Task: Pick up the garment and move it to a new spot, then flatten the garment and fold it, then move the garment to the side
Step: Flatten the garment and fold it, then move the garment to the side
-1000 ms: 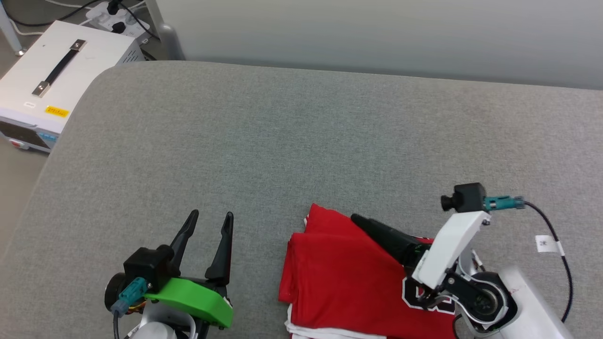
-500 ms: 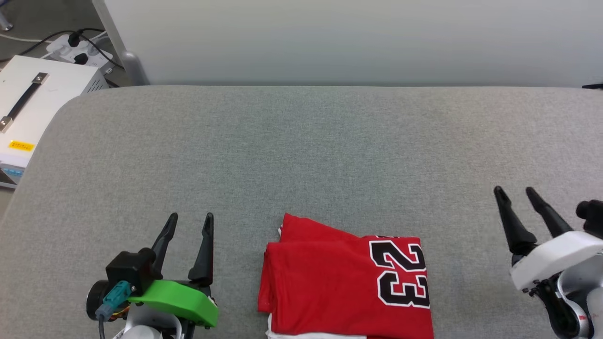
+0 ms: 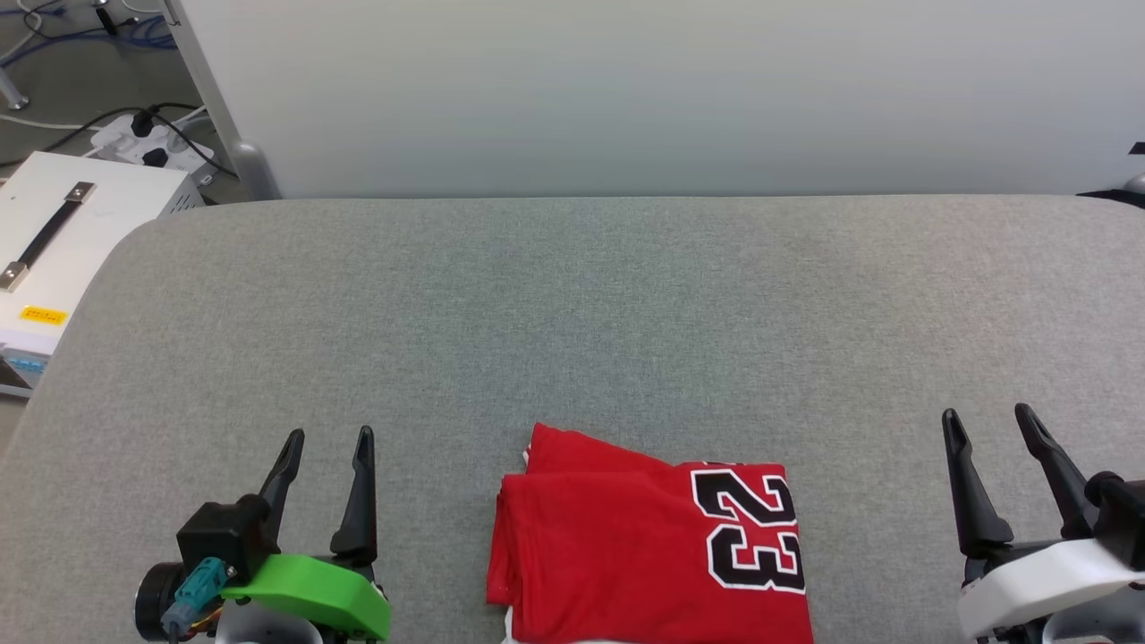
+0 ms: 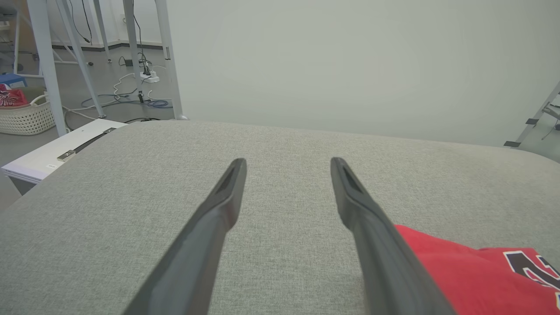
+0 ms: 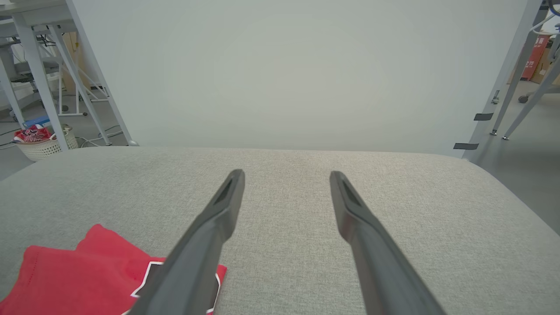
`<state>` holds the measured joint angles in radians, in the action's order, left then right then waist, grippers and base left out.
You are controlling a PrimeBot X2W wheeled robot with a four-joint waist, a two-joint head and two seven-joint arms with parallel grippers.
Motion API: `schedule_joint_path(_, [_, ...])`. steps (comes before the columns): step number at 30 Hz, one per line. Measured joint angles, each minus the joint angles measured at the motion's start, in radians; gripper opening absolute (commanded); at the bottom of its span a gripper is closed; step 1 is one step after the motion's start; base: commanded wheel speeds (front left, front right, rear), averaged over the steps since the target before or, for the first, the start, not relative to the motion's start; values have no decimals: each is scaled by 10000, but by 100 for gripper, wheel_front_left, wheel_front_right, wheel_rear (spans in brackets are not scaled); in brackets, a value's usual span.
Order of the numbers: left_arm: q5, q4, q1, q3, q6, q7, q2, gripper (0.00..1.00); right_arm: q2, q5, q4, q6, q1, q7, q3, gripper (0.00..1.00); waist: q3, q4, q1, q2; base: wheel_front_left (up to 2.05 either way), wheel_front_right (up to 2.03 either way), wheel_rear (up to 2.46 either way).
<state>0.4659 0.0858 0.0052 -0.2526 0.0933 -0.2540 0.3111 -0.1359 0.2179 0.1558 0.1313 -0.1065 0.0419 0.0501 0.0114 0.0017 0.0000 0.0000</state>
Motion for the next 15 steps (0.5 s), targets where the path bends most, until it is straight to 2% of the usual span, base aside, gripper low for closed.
schedule_joint_path(15, [0,71,129,10,73,-8,4,100,163,19,178,0,-348,-675,188,100,-196,-133,0,0,0,0,0])
